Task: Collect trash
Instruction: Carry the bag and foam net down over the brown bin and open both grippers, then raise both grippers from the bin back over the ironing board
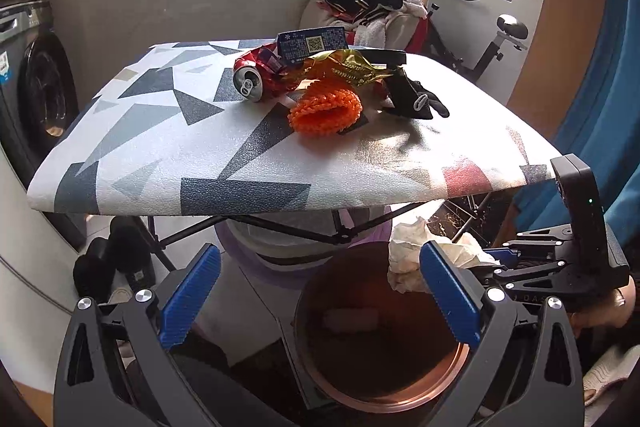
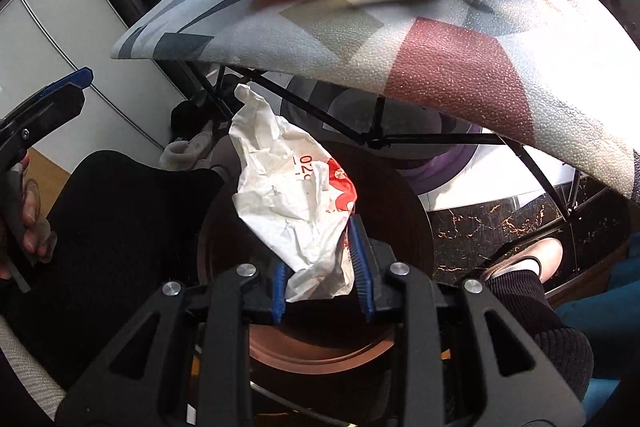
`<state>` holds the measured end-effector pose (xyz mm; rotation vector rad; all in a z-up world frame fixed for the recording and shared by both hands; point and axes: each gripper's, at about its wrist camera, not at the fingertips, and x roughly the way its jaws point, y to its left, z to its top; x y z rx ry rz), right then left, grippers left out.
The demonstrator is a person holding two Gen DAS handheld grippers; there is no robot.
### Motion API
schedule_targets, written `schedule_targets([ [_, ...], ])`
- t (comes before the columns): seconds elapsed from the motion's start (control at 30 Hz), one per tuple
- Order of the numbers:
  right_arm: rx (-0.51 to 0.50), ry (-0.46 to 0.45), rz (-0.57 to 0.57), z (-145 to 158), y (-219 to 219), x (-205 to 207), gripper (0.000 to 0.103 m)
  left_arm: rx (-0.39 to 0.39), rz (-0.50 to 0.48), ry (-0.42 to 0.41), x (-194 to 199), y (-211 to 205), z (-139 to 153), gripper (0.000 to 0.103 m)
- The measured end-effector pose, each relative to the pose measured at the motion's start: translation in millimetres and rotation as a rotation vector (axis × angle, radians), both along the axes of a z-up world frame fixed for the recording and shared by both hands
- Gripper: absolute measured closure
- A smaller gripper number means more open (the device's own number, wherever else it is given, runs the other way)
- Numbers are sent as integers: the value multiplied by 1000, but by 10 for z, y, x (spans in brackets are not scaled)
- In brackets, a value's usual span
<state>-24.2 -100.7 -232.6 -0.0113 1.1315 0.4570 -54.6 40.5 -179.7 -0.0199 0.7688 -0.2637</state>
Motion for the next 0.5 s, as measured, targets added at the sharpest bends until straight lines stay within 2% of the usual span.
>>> schedule_targets([
  [0.13, -3, 4, -2, 3, -27, -16, 70, -24, 18, 9, 4, 55, -16, 6],
  [0.23, -11, 6, -8, 5, -37, -14, 64, -27, 22, 13, 7, 58, -15, 6],
  [0.3, -18, 4, -13, 8, -45, -15, 56, -23, 20, 14, 10, 49, -15, 6],
  [0.37, -31, -1, -20, 10, -48, -16, 37, -17, 16, 14, 9, 32, -16, 6],
  [0.47, -42, -13, -16, 24, -40, -24, 19, -10, 15, 15, 14, 27, -16, 6],
  [0.5, -49, -19, -13, 31, -30, -29, 16, -8, 16, 14, 12, 26, -17, 6],
])
